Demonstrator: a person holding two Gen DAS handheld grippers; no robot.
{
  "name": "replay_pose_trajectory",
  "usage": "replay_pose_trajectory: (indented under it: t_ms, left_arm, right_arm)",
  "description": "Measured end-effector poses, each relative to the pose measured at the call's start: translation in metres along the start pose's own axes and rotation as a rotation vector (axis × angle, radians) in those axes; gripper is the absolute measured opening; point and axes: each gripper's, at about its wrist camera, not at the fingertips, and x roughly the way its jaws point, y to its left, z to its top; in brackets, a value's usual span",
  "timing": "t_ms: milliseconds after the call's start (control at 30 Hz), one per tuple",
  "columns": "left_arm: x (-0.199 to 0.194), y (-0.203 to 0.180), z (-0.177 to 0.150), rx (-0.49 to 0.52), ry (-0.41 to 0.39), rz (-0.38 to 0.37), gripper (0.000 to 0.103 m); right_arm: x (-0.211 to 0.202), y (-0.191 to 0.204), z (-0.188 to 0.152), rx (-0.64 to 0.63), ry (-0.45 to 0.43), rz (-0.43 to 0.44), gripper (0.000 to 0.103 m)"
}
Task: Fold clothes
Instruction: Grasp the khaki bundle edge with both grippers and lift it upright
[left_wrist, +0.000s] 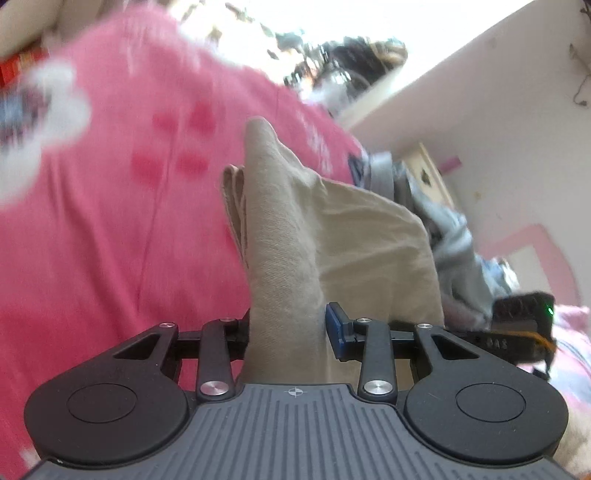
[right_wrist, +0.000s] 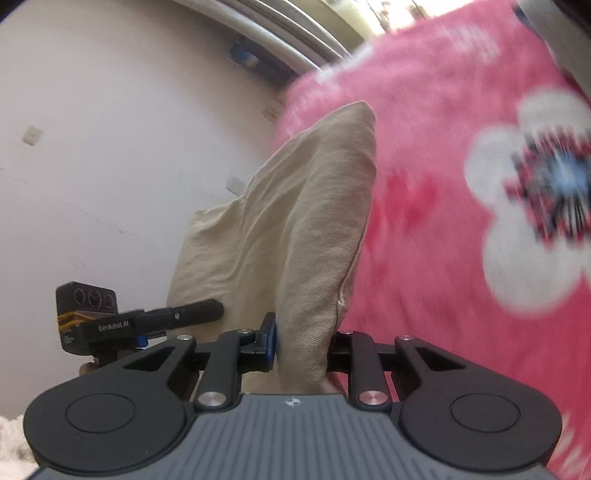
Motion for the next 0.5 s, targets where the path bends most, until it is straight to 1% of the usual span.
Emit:
replay_pose_trajectory:
  t_ms: [167, 267, 333, 367, 500]
  left_arm:
    - [-0.028, -0.056, 0.061, 0.087, -0.121, 0.102, 0.035]
    - [-0.037, -0.066, 0.086, 0.097, -0.174, 0.112, 0.035]
    - [-0.034, -0.057, 0.098, 0.081, -0.192, 0.108, 0.035]
    - [-0.031, -0.047, 0.104, 0.063, -0.192, 0.106, 0.035]
    - [-0.006, 0.01, 0.122, 0.013, -0.171, 0.077, 0.035]
  right_arm:
    - [-0.009, 0.017, 0.064, 0.045, -0.064, 0.078, 0.023]
    - [-0.015, 0.034, 0.092, 0.061, -0.108, 0.101, 0.023]
    - [-0.011, 0.04, 0.104, 0.065, -0.122, 0.104, 0.023]
    - [-0.001, 0.041, 0.11, 0.067, -0.122, 0.093, 0.023]
    - [0.032, 0.043, 0.115, 0.047, -0.098, 0.025, 0.023]
